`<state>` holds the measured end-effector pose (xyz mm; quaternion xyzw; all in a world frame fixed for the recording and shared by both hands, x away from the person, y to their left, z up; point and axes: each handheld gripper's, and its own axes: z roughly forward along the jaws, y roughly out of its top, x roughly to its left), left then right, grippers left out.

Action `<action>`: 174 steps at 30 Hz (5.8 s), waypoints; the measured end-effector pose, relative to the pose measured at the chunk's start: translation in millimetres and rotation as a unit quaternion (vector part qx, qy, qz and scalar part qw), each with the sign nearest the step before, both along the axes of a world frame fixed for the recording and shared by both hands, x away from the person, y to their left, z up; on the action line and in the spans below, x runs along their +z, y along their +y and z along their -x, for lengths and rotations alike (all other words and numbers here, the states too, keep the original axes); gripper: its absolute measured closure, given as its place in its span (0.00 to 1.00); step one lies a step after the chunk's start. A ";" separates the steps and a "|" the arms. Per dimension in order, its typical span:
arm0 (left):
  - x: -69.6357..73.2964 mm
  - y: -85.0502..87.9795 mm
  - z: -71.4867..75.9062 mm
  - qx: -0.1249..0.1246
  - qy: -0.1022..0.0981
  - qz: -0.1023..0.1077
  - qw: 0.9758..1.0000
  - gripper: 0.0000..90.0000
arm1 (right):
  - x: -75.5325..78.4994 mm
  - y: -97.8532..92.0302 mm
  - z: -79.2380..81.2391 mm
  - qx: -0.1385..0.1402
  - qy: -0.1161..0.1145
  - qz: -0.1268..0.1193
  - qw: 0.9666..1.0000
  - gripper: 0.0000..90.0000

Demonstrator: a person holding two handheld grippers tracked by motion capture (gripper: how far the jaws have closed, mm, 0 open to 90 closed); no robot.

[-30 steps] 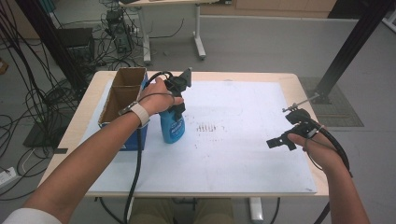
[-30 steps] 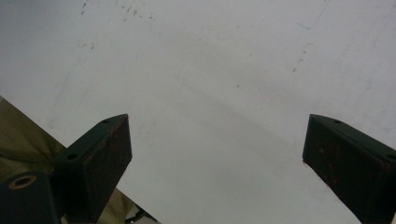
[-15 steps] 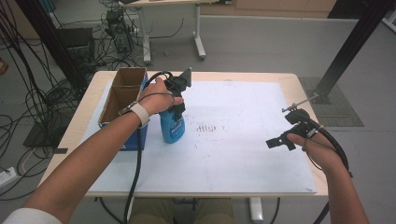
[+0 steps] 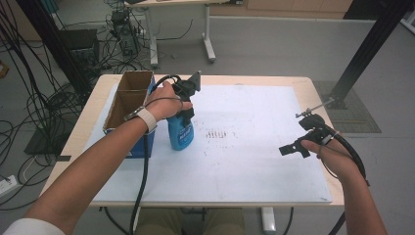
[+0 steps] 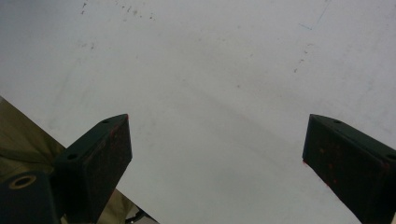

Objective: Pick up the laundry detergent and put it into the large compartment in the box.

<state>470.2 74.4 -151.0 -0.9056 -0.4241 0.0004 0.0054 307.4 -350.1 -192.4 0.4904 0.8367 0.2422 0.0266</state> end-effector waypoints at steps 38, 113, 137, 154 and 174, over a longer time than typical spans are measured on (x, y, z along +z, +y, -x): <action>0.1 0.9 1.3 0.010 -0.001 0.001 1.000 0.43 | 0.7 -6.0 7.5 -0.006 -0.004 -0.002 1.000 0.09; 209.5 43.0 11.6 0.238 0.012 0.004 0.971 0.43 | 14.1 -9.0 10.4 0.000 -0.022 -0.009 1.000 0.09; 225.3 76.7 16.4 0.265 0.007 0.014 0.964 0.43 | 14.1 -7.4 8.8 0.002 -0.023 -0.011 1.000 0.09; 248.4 109.0 23.6 0.290 0.000 0.020 0.957 0.43 | 14.5 -6.2 5.8 0.006 -0.024 -0.012 1.000 0.09; 256.1 143.0 25.6 0.315 -0.006 0.017 0.949 0.43 | 13.3 -2.0 0.2 0.011 -0.024 -0.013 1.000 0.09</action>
